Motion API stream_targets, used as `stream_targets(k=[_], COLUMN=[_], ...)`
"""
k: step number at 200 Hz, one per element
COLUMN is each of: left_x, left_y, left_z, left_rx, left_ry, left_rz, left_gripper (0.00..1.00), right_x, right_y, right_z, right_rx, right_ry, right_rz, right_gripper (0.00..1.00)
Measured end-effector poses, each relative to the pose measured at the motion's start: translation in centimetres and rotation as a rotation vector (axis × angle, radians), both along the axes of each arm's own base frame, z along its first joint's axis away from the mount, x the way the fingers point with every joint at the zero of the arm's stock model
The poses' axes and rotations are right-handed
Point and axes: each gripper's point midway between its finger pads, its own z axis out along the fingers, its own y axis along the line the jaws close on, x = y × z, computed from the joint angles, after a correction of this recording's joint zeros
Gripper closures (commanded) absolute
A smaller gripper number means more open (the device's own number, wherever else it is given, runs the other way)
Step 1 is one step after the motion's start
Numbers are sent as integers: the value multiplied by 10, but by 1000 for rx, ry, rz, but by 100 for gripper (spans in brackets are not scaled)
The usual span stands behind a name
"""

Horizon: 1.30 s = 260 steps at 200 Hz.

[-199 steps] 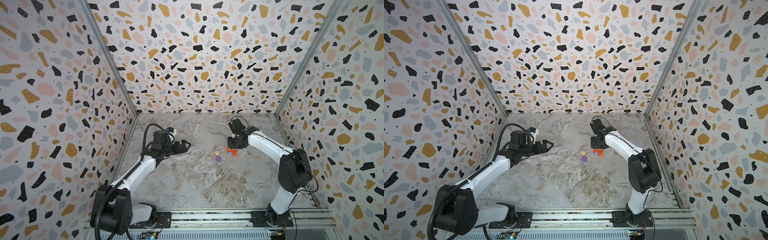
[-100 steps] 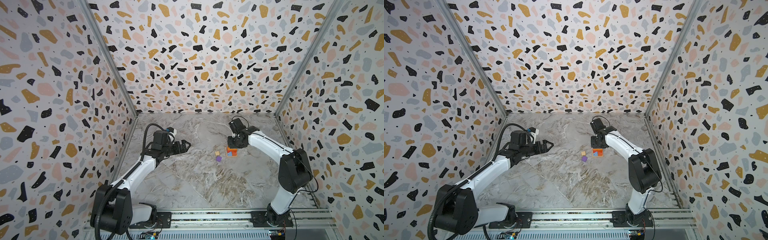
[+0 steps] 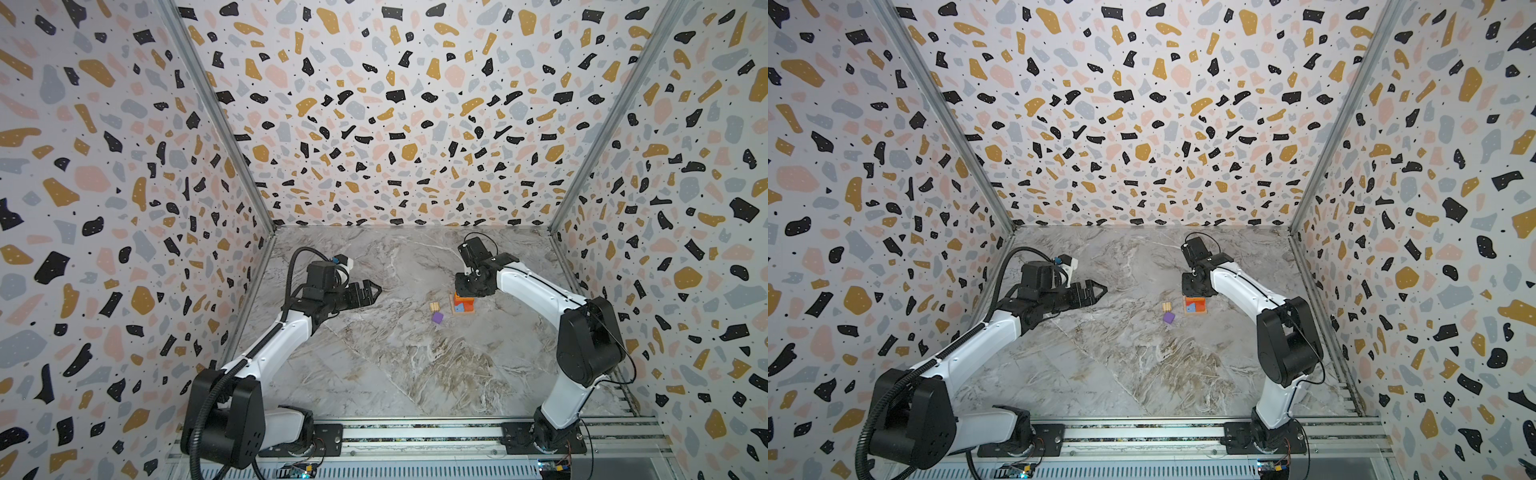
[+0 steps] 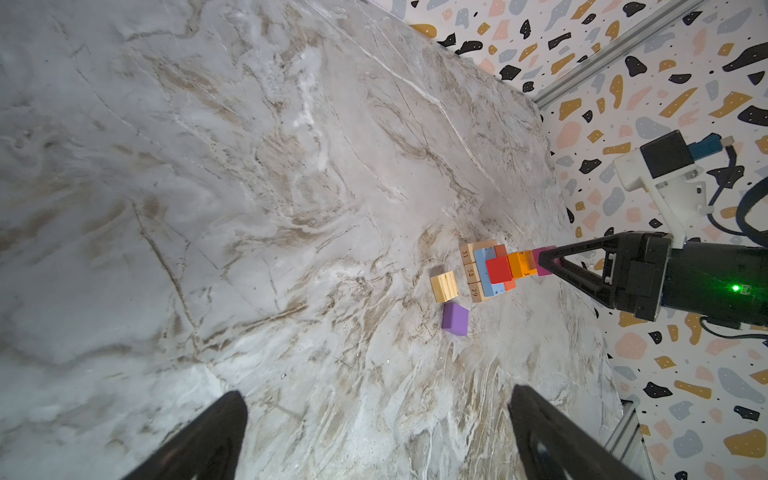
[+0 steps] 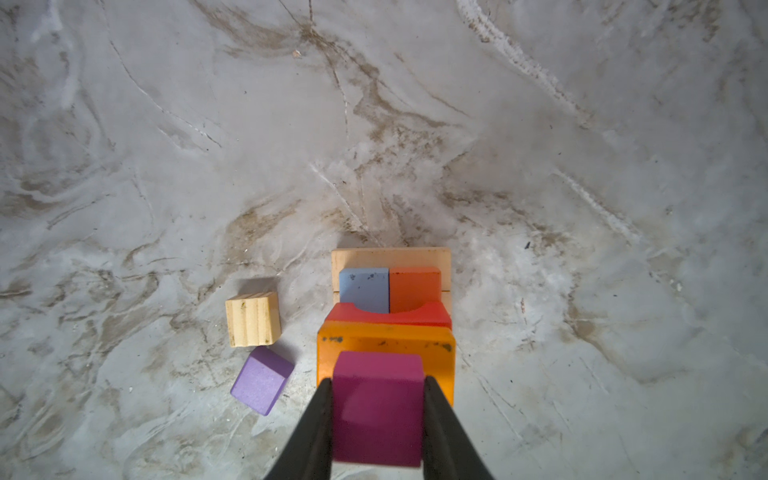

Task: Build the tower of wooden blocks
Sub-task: 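Lower the magenta cube with the right gripper onto the orange bar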

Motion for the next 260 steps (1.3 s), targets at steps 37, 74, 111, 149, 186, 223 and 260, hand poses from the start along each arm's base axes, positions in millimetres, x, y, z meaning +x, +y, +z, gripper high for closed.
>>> stream_targets(k=[37,74,111,149,186,223,260], left_x=[0,0,0,0,0,0,0], left_y=[0,0,0,0,0,0,0], left_z=[0,0,0,0,0,0,0], left_rx=[0,0,0,0,0,0,0], left_ry=[0,0,0,0,0,0,0], left_rz=[0,0,0,0,0,0,0], left_gripper=[0,0,0,0,0,0,0], right_x=[0,0,-2,-2,-1,-1,-1], right_y=[1,1,0,0,1,1,0], right_z=[0,-1,-4,-5,-5,-5,-6], right_rx=[4,4,0,1,5,5,3], right_ry=[-1,-1,6,7,3,3,7], right_rz=[2,2,2,2,3,3,2], right_gripper=[71,71,71,71,71,71,71])
